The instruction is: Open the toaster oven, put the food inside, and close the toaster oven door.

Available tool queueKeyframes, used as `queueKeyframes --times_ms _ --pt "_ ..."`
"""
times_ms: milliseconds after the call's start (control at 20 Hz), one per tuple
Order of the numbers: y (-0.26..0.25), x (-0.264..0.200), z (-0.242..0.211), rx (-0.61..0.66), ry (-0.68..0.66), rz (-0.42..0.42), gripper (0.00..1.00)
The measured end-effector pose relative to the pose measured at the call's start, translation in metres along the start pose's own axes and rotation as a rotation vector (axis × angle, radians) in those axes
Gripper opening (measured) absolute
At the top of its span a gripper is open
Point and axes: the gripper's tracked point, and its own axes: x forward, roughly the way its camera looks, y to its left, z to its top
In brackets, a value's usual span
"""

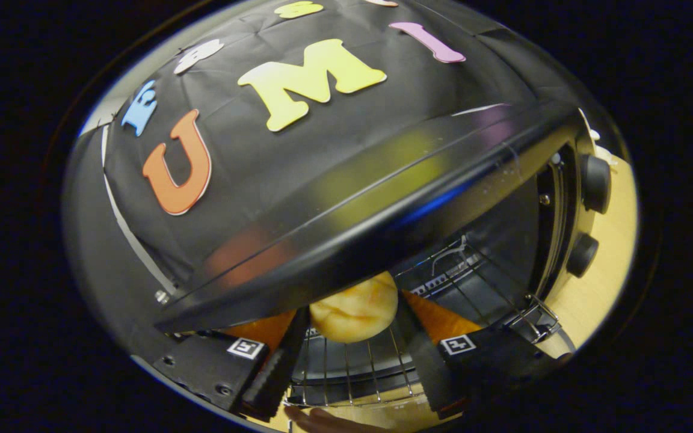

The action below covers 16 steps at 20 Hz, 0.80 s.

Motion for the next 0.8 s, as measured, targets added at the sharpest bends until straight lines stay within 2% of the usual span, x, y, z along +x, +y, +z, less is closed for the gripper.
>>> queueKeyframes --times_ms 150,800 --pt "0.002 -0.009 0.001 -0.013 0.011 0.01 0.98" --pt "-0.001 -0.105 0.015 0.023 -0.007 0.024 1.0"
